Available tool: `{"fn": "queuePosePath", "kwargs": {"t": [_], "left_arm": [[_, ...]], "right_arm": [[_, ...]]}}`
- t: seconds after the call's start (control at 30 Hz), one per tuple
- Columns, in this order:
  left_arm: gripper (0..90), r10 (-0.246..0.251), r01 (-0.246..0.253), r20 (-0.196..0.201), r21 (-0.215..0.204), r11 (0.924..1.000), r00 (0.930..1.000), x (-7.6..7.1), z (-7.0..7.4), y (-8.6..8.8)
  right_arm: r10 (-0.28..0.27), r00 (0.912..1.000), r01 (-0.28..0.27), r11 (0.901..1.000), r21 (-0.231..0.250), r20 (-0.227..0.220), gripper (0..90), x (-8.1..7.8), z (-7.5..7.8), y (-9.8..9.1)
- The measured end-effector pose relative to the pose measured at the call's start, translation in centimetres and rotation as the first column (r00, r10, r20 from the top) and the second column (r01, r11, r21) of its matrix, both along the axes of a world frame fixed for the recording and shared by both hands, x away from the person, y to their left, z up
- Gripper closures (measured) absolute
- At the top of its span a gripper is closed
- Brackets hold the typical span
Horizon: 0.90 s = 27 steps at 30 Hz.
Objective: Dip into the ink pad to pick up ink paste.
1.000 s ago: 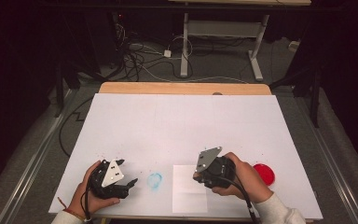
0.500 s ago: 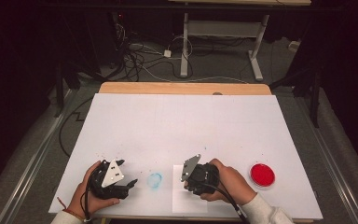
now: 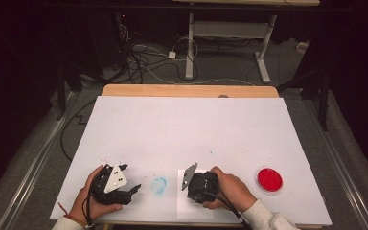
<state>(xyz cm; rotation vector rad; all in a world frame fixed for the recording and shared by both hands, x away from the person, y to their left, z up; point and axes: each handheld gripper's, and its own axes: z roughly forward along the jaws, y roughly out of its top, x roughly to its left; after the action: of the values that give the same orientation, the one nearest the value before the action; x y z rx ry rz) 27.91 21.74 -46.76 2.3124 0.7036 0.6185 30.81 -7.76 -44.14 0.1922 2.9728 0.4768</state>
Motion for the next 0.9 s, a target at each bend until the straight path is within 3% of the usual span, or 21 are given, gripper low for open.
{"fn": "queuePosePath", "kwargs": {"t": [0.17, 0.57, 0.9], "left_arm": [[20.7, -0.003, 0.003, -0.001, 0.005, 1.0, 1.0, -0.03, -0.03, -0.09], [20.7, -0.005, 0.005, 0.001, 0.003, 1.0, 1.0, -0.07, -0.02, -0.06], [20.7, -0.007, 0.007, 0.003, 0.003, 1.0, 1.0, -0.09, 0.0, -0.09]], "right_arm": [[-0.009, 0.9999, 0.009, 0.9999, 0.006, -0.014, 76.6, 0.16, -0.1, -0.11], [-0.001, 1.0, 0.001, 0.9999, -0.014, 0.0, 76.8, -0.09, -0.02, 0.01], [0.001, 1.0, 0.0, 1.0, 0.007, -0.01, 76.8, 0.11, -0.14, -0.11]]}}
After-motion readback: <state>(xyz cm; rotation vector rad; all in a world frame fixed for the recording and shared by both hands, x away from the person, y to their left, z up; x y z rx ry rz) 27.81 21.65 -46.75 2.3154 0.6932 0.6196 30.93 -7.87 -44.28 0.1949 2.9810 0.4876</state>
